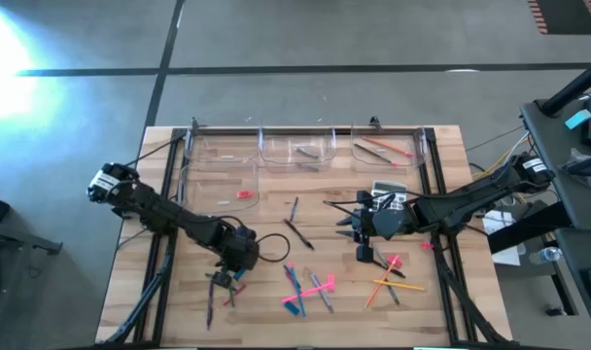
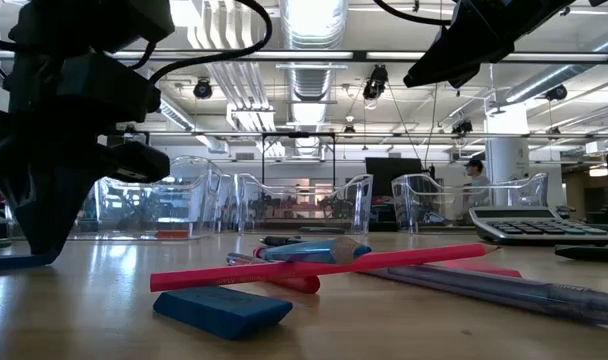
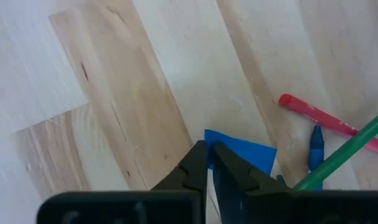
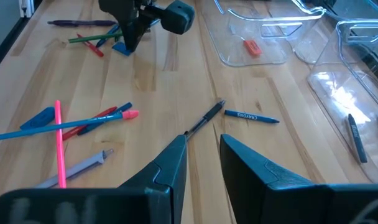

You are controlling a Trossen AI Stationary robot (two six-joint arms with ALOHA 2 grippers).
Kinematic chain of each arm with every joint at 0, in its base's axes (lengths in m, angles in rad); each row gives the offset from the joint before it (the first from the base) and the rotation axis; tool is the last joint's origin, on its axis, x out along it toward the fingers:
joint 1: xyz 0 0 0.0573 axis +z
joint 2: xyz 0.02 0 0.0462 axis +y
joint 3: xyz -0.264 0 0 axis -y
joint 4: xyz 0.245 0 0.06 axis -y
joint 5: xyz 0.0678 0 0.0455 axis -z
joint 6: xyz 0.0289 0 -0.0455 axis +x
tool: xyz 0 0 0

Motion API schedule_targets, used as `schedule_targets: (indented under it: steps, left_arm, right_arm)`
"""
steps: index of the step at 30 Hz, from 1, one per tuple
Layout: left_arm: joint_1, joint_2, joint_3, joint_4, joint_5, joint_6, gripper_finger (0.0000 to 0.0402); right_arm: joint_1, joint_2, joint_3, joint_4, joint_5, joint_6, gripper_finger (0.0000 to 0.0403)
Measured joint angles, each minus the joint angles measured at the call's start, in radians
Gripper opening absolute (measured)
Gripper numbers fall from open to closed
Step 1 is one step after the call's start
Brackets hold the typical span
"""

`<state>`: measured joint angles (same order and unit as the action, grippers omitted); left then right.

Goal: Sort crayons/erasers/pens/pencils in bins
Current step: Put the blue eraser into the bottom transparent bin

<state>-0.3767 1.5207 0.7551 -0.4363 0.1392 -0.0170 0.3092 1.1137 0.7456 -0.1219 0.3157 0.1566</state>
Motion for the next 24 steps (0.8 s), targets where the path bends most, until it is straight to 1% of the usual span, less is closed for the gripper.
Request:
schedule_targets:
  steps: [6,10,13,16,20,24]
  left_arm:
    - [0.000,-0.061,0.002,0.000,-0.016,0.002,0.0000]
    - [0.001,-0.127,0.004,-0.015,-0.025,0.003,0.0000]
    - [0.001,-0.191,0.013,-0.076,-0.071,0.005,0.0000]
    - [0.002,-0.263,0.050,-0.180,-0.165,-0.001,0.0000]
    - [0.002,-0.344,0.134,-0.383,-0.396,-0.026,0.0000]
    - [0.018,-0.410,0.205,-0.514,-0.593,-0.029,0.0000]
  right_arm:
    - [0.000,0.000,0.000,0.001,0.000,0.000,0.0089]
    - [0.000,0.000,0.000,0.001,0.002,0.000,0.0089]
    - [0.000,0.000,0.000,0.001,0.003,0.000,0.0089]
    - [-0.002,0.000,0.000,0.001,0.002,0.000,0.0089]
    - [-0.002,0.000,0.000,0.001,0.009,-0.001,0.0089]
    - [-0.002,0.000,-0.001,0.001,0.027,-0.002,0.0089]
